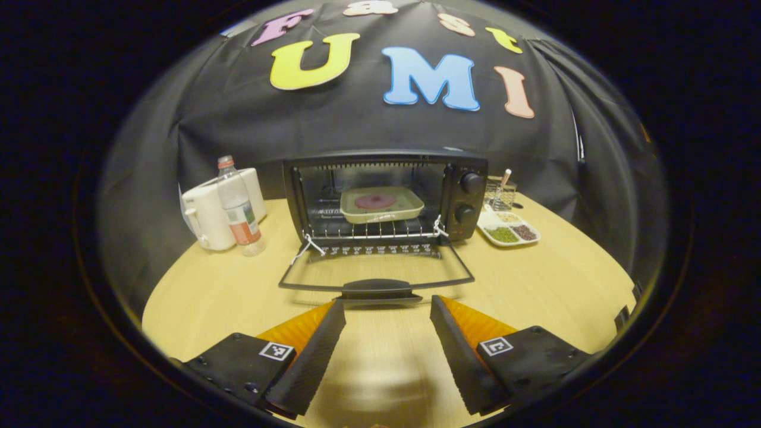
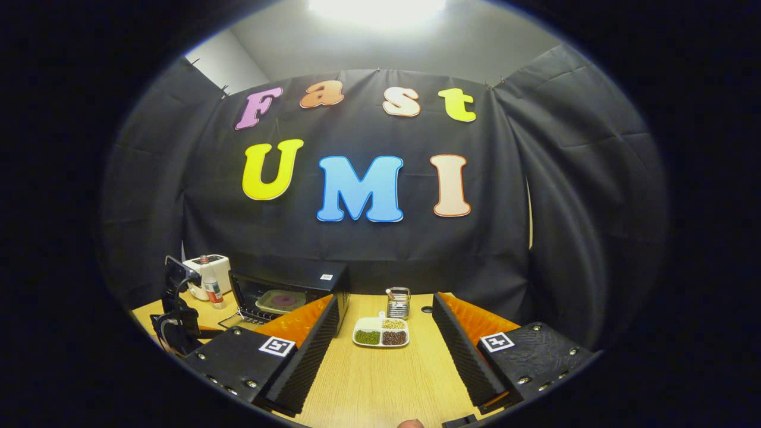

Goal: Open the electric oven with the left hand, put the food in, and close the electric oven.

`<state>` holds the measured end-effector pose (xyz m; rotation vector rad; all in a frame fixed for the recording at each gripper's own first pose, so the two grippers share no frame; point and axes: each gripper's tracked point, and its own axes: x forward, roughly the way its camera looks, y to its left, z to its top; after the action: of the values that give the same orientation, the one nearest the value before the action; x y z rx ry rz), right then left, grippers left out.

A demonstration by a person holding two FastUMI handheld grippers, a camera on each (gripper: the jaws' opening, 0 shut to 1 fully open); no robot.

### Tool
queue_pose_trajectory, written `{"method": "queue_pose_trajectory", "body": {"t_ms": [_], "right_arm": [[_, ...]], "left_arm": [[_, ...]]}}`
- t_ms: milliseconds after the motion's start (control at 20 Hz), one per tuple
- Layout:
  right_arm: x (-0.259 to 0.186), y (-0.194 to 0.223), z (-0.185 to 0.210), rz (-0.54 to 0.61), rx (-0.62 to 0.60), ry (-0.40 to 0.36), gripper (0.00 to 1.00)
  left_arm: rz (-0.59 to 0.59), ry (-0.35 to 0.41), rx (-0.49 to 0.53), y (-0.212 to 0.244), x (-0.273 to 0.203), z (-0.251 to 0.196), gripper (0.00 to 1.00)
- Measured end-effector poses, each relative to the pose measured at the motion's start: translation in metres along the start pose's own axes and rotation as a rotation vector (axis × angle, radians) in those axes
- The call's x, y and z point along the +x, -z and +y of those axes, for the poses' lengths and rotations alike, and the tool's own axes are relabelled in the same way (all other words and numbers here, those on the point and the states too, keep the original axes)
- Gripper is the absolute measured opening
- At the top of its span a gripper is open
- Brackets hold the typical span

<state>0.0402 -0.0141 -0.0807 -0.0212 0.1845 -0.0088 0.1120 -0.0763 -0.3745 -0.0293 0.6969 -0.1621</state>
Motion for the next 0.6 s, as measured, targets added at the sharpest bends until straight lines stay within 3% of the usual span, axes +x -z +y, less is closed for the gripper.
{"method": "queue_pose_trajectory", "body": {"t_ms": [200,550,600], "right_arm": [[0.009,0.000,-0.001,0.011,-0.017,0.044,0.98],[0.017,-0.005,0.016,0.015,-0.045,0.051,0.98],[0.017,-0.006,0.020,0.013,-0.048,0.049,0.98]], "left_arm": [[0.069,0.008,-0.004,0.019,0.032,0.006,0.98],[0.158,0.042,-0.001,0.038,0.065,0.002,1.00],[0.156,0.035,0.012,0.036,0.069,0.003,0.92]]}}
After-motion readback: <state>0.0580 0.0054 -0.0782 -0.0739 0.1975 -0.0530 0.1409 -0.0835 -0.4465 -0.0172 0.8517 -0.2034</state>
